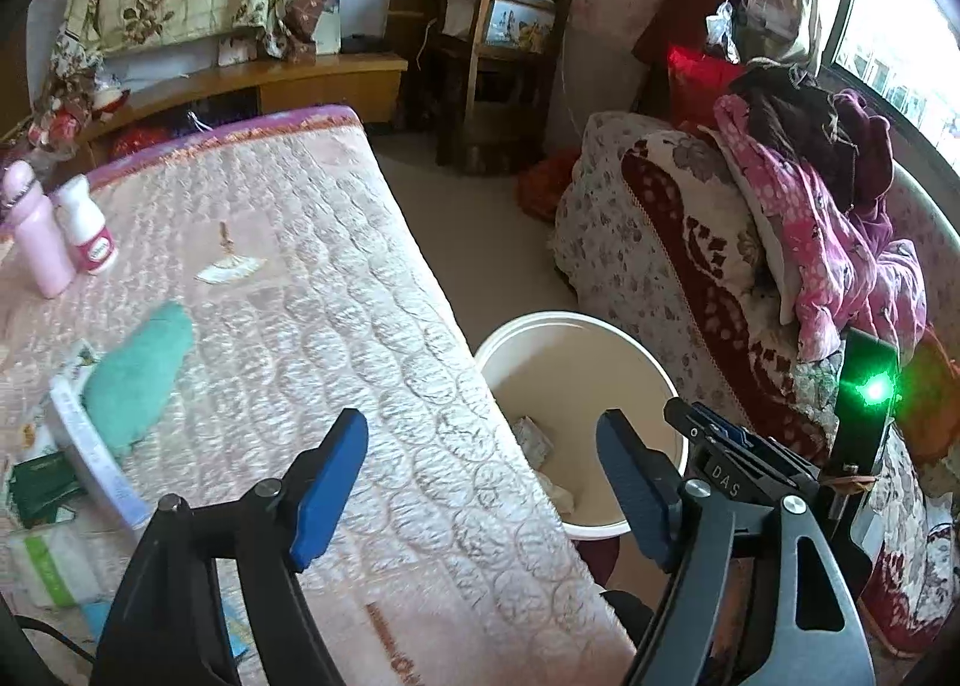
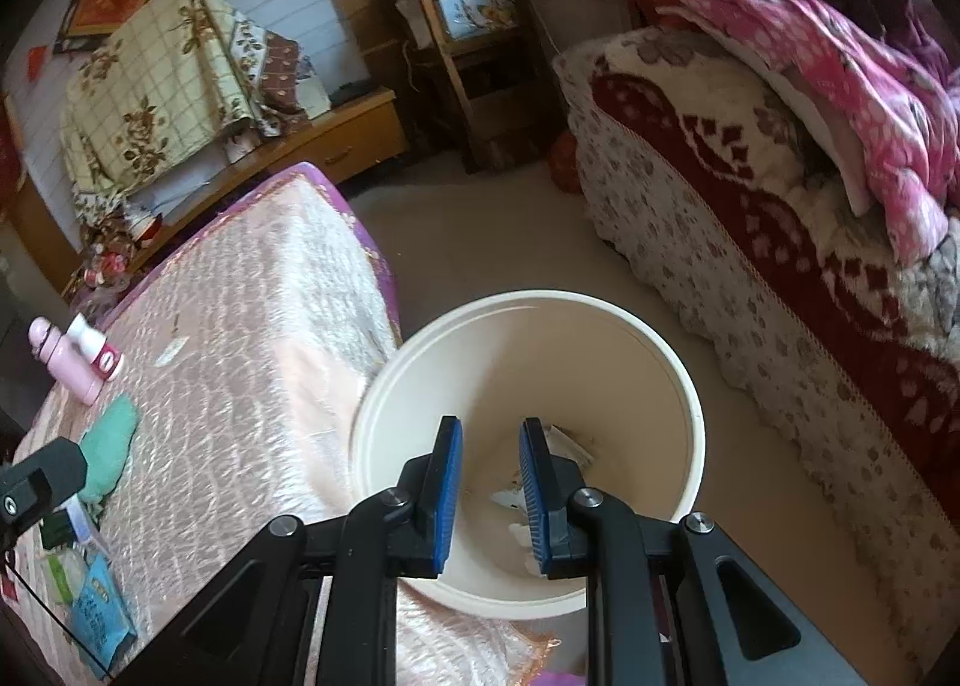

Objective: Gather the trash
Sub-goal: 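Drop the wrapper into the bucket with the left tool, return to bed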

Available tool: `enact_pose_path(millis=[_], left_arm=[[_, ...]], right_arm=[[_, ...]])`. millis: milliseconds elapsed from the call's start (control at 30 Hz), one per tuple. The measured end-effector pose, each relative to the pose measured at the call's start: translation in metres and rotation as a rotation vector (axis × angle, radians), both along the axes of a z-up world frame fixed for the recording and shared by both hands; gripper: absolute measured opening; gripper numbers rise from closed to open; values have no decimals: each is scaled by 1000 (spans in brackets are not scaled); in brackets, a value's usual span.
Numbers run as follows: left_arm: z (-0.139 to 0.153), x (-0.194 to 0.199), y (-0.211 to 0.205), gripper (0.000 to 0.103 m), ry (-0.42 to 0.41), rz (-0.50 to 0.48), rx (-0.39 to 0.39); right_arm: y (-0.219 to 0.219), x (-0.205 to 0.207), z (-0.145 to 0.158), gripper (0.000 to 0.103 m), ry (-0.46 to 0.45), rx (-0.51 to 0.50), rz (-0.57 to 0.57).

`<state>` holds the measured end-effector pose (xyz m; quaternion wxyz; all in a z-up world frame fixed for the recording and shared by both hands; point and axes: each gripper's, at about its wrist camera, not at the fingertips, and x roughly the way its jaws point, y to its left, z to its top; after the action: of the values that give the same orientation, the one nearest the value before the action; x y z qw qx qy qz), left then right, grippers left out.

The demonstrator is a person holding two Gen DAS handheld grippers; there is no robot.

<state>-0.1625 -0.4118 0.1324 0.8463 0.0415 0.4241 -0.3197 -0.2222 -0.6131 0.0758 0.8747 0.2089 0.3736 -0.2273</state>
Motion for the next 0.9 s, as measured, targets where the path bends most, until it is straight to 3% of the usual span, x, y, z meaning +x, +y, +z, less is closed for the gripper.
enact_pose_path(millis=[200,267,300,400,667,900], left_arm=[[24,-15,32,85,-60,12,-21],[31,-19,43,85,-79,17,-21],[33,-20,49,85,-82,20,-25],[40,-22,75,85,-87,39,-35],[46,-14,162,85,-109,141,-9],[37,2,250,85,-130,275,48]], right_arm=[[31,-6,21,26,-37,-19,52],[42,-9,30,71,-57,-27,69],[49,-11,37,101,-89,-21,87],[69,-17,55,103,-145,-36,125],[124,-14,80,103,-119,-147,221],[163,-4,73,103,-113,-78,336]])
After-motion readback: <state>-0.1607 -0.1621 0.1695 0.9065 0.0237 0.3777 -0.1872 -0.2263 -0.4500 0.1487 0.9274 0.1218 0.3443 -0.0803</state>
